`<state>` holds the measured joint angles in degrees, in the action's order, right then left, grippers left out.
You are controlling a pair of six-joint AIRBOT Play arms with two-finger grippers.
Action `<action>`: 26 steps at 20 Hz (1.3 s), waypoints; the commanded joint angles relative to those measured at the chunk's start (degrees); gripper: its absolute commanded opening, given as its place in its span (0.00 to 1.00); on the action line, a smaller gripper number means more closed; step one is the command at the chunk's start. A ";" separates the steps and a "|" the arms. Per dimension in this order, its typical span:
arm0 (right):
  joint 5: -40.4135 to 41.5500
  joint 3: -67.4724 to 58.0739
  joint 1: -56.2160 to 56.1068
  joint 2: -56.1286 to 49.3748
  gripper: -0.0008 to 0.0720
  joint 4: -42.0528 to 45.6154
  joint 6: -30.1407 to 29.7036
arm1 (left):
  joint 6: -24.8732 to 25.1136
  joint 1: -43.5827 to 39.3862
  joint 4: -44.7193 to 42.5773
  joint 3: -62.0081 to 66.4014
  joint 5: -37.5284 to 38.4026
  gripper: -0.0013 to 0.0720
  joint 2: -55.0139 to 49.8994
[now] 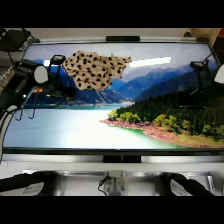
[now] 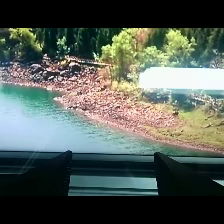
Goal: Fold the shirts.
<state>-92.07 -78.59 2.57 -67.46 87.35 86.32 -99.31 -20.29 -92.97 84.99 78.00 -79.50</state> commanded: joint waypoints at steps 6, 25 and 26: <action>0.00 0.02 -0.04 0.00 0.88 0.00 0.00 | 0.00 -0.02 -0.02 -0.02 0.00 1.00 -0.04; 15.80 0.04 -0.04 -0.13 0.88 -4.68 3.98 | -5.11 0.28 0.04 0.02 -27.85 0.98 -1.66; 15.76 0.04 -0.04 -0.59 0.88 -5.64 4.79 | -4.94 1.11 0.66 0.50 -29.31 0.98 -3.17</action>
<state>-78.06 -78.56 2.57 -67.59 83.46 89.82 -105.21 -20.01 -92.79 85.14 57.58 -80.95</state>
